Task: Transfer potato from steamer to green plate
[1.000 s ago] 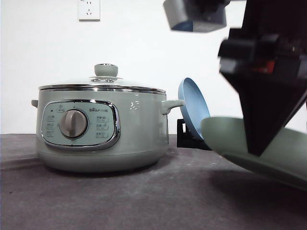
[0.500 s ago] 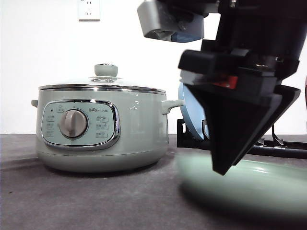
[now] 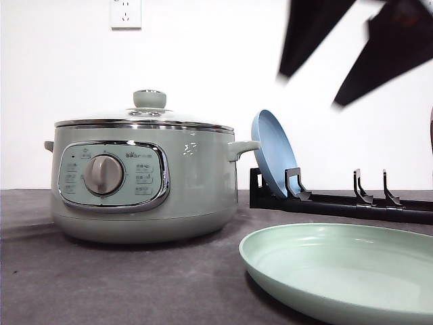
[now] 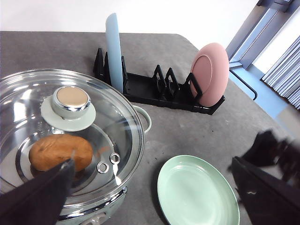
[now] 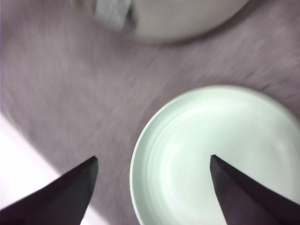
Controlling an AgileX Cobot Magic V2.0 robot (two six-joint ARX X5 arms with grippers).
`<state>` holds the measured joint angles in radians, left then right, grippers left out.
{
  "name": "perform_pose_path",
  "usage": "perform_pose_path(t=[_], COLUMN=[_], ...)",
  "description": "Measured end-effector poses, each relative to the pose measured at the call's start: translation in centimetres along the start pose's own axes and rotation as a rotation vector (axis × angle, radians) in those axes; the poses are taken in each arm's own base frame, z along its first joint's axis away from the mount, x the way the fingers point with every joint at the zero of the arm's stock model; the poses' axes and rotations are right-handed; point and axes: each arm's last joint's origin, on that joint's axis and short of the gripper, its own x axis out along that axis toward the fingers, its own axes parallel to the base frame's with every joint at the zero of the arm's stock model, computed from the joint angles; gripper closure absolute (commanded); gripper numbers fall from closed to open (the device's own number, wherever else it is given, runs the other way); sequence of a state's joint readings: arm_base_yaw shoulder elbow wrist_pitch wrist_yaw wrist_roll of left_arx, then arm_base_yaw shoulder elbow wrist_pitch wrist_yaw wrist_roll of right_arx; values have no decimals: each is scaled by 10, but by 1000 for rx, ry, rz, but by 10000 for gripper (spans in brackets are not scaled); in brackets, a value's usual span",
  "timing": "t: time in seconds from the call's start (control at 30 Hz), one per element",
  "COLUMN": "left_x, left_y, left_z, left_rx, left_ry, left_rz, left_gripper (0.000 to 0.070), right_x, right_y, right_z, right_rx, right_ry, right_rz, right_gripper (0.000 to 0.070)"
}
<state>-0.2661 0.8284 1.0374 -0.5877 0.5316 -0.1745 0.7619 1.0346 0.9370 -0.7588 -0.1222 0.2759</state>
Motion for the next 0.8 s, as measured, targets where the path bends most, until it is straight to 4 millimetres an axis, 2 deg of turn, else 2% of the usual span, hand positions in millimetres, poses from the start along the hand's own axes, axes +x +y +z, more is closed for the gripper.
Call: perform_pose_path(t=[0.13, 0.17, 0.3, 0.5, 0.67, 0.8], left_x=[0, 0, 0, 0, 0, 0], left_y=[0, 0, 0, 0, 1, 1], left_z=[0, 0, -1, -2, -4, -4], left_rx=[0, 0, -3, -13, -12, 5], left_ry=[0, 1, 5, 23, 35, 35], left_rz=[0, 0, 1, 4, 6, 6], left_gripper=[0, 0, 0, 0, 0, 0], right_x=[-39, -49, -78, -107, -126, -132], right_y=[-23, -28, -34, -26, -20, -18], right_z=[0, -3, -19, -45, -62, -65], right_rx=[79, 95, 112, 87, 62, 52], right_ry=[-163, -196, -268, -340, -427, -468], right_rz=[-34, -53, -68, -57, -32, -25], right_gripper=[77, 68, 68, 69, 69, 69])
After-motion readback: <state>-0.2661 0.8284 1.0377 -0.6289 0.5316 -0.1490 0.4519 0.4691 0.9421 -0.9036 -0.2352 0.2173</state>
